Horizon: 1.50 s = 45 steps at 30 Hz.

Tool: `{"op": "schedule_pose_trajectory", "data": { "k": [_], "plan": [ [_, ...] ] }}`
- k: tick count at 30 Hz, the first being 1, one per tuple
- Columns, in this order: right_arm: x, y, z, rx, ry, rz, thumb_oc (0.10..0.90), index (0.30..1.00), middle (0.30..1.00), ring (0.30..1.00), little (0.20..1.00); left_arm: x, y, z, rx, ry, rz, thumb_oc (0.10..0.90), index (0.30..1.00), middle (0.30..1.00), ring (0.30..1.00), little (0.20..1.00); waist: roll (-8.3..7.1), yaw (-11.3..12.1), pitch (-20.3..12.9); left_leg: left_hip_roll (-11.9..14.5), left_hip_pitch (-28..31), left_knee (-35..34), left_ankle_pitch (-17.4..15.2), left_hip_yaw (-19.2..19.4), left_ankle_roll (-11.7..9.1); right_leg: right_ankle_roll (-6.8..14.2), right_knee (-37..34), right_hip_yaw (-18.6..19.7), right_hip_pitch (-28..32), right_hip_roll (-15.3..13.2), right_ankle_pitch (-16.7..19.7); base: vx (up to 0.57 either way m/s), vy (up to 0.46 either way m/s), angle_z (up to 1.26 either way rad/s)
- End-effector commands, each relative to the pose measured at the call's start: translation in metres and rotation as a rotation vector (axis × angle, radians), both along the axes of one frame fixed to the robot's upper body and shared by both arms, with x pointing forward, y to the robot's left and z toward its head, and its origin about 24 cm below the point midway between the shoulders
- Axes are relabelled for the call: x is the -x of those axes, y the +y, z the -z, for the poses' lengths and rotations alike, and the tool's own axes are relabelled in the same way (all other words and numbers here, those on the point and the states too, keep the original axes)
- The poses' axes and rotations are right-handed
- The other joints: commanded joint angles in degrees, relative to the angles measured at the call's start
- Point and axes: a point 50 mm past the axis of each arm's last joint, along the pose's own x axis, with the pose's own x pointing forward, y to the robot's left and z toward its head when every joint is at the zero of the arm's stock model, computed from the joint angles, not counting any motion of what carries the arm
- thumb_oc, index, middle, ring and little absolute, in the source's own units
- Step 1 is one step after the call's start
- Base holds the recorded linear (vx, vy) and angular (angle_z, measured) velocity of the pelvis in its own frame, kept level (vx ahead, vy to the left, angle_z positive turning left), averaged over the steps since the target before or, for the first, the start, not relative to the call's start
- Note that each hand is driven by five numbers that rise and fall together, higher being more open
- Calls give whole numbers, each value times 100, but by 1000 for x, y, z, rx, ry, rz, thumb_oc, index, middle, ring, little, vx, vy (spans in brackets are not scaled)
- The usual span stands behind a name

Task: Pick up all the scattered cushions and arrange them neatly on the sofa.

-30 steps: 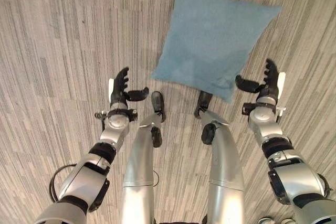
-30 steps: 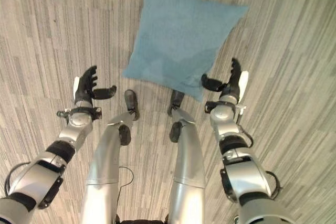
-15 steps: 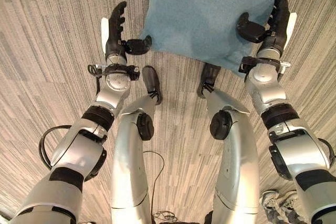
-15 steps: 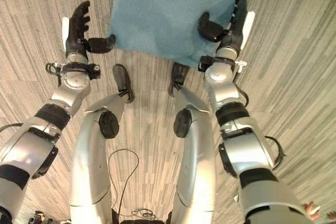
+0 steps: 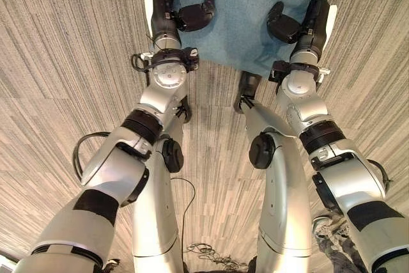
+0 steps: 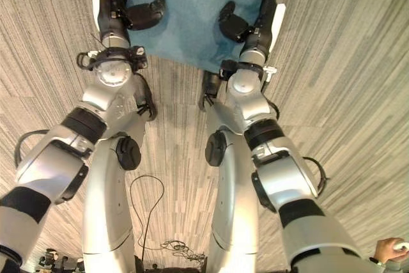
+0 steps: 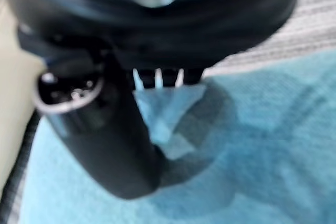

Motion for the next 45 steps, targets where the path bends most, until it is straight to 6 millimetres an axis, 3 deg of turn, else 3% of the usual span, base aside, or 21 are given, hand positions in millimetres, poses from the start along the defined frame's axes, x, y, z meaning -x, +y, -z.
{"op": "schedule_pose_trajectory", "data": {
  "k": [1,4,12,20,25,32,33,34,36,37,41,42,43,44,45],
  "plan": [
    [22,102,-22,43,-165,-399,400,300,300,300,300,21,-26,-26,88,-177,161,400,300,300,300,300,165,18,-182,-272,291,212,-674,-607,-146,687,-22,170,523,150,-572,-18,-8,5],
    [26,95,-41,-39,-236,-393,400,300,300,300,300,25,-19,-42,176,-226,168,400,300,300,300,300,179,17,-184,-265,294,233,-706,-640,-131,701,-62,150,531,223,-537,-4,-3,-1],
    [34,91,-62,8,-319,-390,400,300,300,300,300,29,-6,-48,204,-265,139,400,300,300,300,300,207,-9,-185,-258,483,58,-638,-643,-135,735,-343,99,711,353,-400,-25,-6,-3],
    [38,92,-44,80,-303,-407,400,300,300,300,300,28,-19,-7,121,-174,156,400,300,300,300,300,170,-145,-184,-310,1538,-817,-350,-632,-119,754,-1102,17,1723,432,-147,-77,-15,6],
    [40,90,-36,87,-299,-420,400,300,300,300,300,29,-32,24,88,-98,196,400,300,300,300,300,102,-193,-186,-335,2338,-1546,-131,-667,-212,790,-1765,-17,2546,362,42,-69,-26,8],
    [48,82,-31,98,-335,-402,400,300,300,300,300,32,-31,46,45,-63,190,400,300,300,300,300,37,-185,-221,-404,3137,-2205,110,-681,-283,851,-2262,-88,3284,291,191,-34,-23,9],
    [50,80,-31,110,-342,-395,400,300,300,300,300,32,-27,52,41,-50,172,706,759,759,759,759,23,-164,-278,-419,3244,-2295,133,-708,-292,851,-2344,-95,3397,281,202,-8,-51,13],
    [51,79,-28,122,-343,-392,400,300,300,300,300,32,-24,57,57,-37,160,800,900,900,900,900,13,-153,-306,-435,3382,-2416,180,-732,-305,848,-2446,-113,3533,263,218,7,-89,14],
    [53,76,-26,139,-344,-384,400,300,300,300,300,32,-17,61,81,-29,147,800,900,900,900,900,-10,-144,-354,-445,3548,-2552,237,-745,-321,847,-2547,-147,3684,248,236,11,-75,20],
    [58,74,-23,185,-356,-377,400,300,300,300,300,31,-2,71,116,-2,104,800,900,900,900,900,-65,-106,-460,-464,3884,-2820,300,-779,-342,850,-2778,-221,3999,234,286,16,-36,19],
    [66,66,-13,288,-358,-361,400,300,300,300,300,36,22,107,178,88,43,800,900,900,900,900,-175,27,-681,-493,4656,-3399,449,-833,-401,897,-3283,-364,4728,208,402,13,-51,13],
    [69,61,-7,325,-351,-350,400,300,300,300,300,40,30,126,195,138,26,800,900,900,900,900,-214,84,-802,-504,4964,-3600,494,-858,-417,901,-3436,-414,5037,215,411,5,-28,6],
    [69,60,-6,325,-349,-350,400,300,300,300,300,40,30,127,195,140,26,800,900,900,900,900,-214,85,-791,-503,5000,-3623,503,-860,-418,901,-3454,-417,5072,218,416,33,-15,7],
    [72,56,-1,367,-342,-344,400,300,300,300,300,46,38,148,196,197,7,800,900,900,900,900,-248,172,-907,-503,5330,-3814,543,-875,-435,919,-3606,-512,5380,189,440,27,-8,8],
    [72,56,-1,367,-341,-344,400,300,300,300,300,46,38,148,196,198,7,800,900,900,900,900,-248,173,-899,-502,5356,-3830,548,-876,-436,919,-3619,-514,5404,191,444,46,-6,10]
  ]
}}
